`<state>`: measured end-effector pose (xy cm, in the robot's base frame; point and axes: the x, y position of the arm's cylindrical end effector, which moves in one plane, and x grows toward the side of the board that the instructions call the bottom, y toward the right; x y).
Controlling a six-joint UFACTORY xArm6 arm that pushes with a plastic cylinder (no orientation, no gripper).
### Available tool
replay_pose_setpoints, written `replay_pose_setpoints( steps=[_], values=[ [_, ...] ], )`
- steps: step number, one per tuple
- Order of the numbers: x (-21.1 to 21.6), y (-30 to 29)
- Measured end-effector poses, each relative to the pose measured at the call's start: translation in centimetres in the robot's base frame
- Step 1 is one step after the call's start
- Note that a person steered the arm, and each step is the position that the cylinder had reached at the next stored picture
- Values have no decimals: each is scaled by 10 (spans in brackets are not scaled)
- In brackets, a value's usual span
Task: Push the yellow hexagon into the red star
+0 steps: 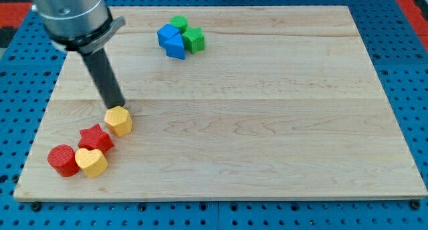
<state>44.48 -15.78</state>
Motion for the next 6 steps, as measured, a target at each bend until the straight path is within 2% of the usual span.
replay_pose_setpoints(
  steps=[1, 2, 3, 4, 6],
  values=[
    [3, 52],
    [42, 40],
    [45, 15],
    [31, 12],
    [36, 0]
  ],
)
